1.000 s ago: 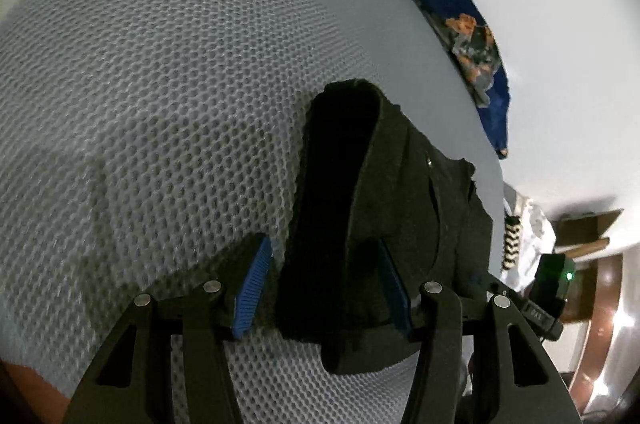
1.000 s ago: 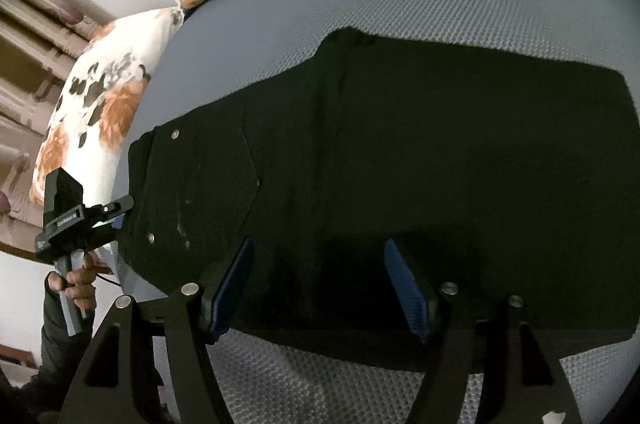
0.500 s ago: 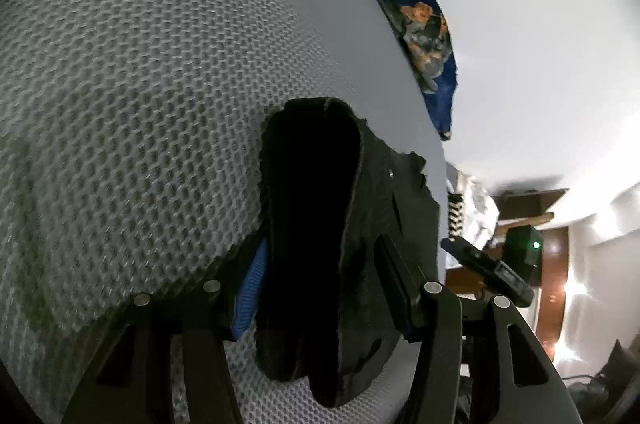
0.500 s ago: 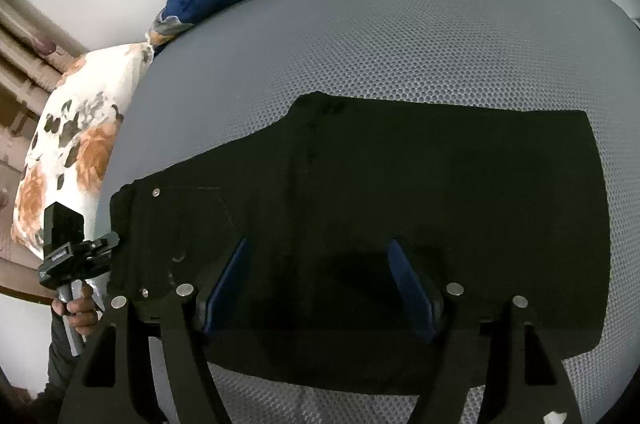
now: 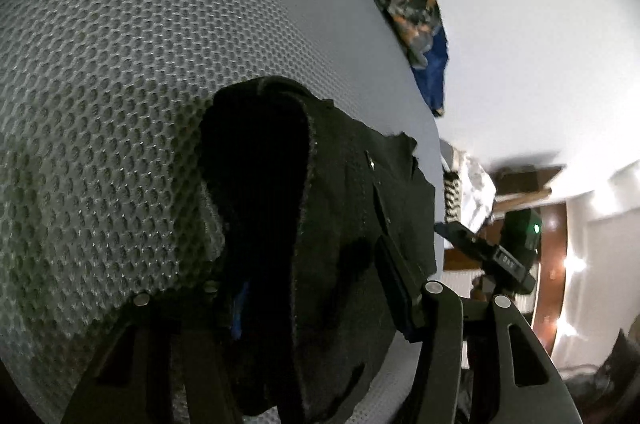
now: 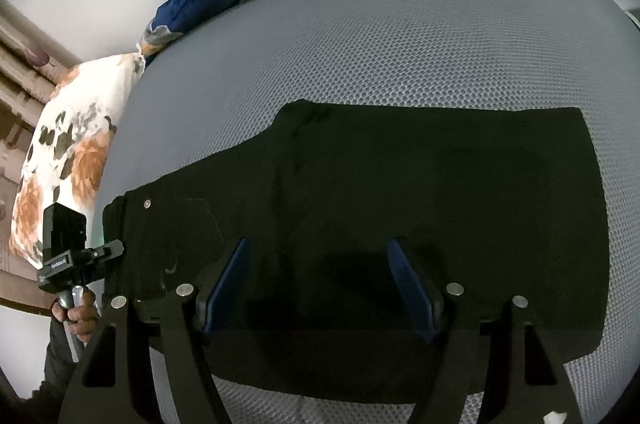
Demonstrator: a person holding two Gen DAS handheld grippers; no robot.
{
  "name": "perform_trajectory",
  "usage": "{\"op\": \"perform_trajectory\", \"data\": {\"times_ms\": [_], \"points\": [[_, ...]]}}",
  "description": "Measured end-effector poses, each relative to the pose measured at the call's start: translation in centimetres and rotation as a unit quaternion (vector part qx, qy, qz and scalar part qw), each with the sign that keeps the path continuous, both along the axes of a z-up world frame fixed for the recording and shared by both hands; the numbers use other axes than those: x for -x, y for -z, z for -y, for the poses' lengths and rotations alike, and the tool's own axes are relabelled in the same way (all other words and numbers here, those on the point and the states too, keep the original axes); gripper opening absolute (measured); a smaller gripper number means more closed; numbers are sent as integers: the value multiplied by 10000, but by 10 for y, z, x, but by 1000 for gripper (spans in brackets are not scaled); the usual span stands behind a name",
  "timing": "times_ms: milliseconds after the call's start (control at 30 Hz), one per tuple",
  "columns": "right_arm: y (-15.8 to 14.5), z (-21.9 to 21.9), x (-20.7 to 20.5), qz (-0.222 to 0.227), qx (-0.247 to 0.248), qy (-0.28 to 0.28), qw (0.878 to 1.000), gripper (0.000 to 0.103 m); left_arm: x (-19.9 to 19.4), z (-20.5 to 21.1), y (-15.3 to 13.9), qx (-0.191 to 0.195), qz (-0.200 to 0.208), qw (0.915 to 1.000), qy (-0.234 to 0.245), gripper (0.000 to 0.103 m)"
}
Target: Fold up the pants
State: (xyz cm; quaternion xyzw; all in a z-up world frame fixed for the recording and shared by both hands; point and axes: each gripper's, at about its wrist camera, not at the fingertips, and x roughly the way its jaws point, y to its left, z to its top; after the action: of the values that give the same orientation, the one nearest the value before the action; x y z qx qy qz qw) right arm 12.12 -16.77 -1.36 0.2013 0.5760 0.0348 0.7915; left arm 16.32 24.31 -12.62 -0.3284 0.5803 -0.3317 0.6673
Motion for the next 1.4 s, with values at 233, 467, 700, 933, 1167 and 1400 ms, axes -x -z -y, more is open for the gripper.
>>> {"op": "perform_trajectory", "data": {"times_ms": [233,467,700,933,1167,1400], "points": [[-5,10,4,246,210,127,9994,70,4,20,-14,-931,-131,9950,-323,41],[-15,25,13,499,571,241,9968,70,12,41,-53,-1349,68,9900,-398,28],[-21,46,19,646,454,388,9961,70,26,60,-94,-1028,212,9927,-591,24],[-31,75,29,820,386,519,9945,70,33,111,-126,-823,505,9932,-649,23],[-40,105,43,951,412,624,9926,70,26,175,-130,-886,488,9937,-488,23],[-41,142,69,1025,344,911,9900,70,18,237,-124,-1161,572,9913,-258,23]]}}
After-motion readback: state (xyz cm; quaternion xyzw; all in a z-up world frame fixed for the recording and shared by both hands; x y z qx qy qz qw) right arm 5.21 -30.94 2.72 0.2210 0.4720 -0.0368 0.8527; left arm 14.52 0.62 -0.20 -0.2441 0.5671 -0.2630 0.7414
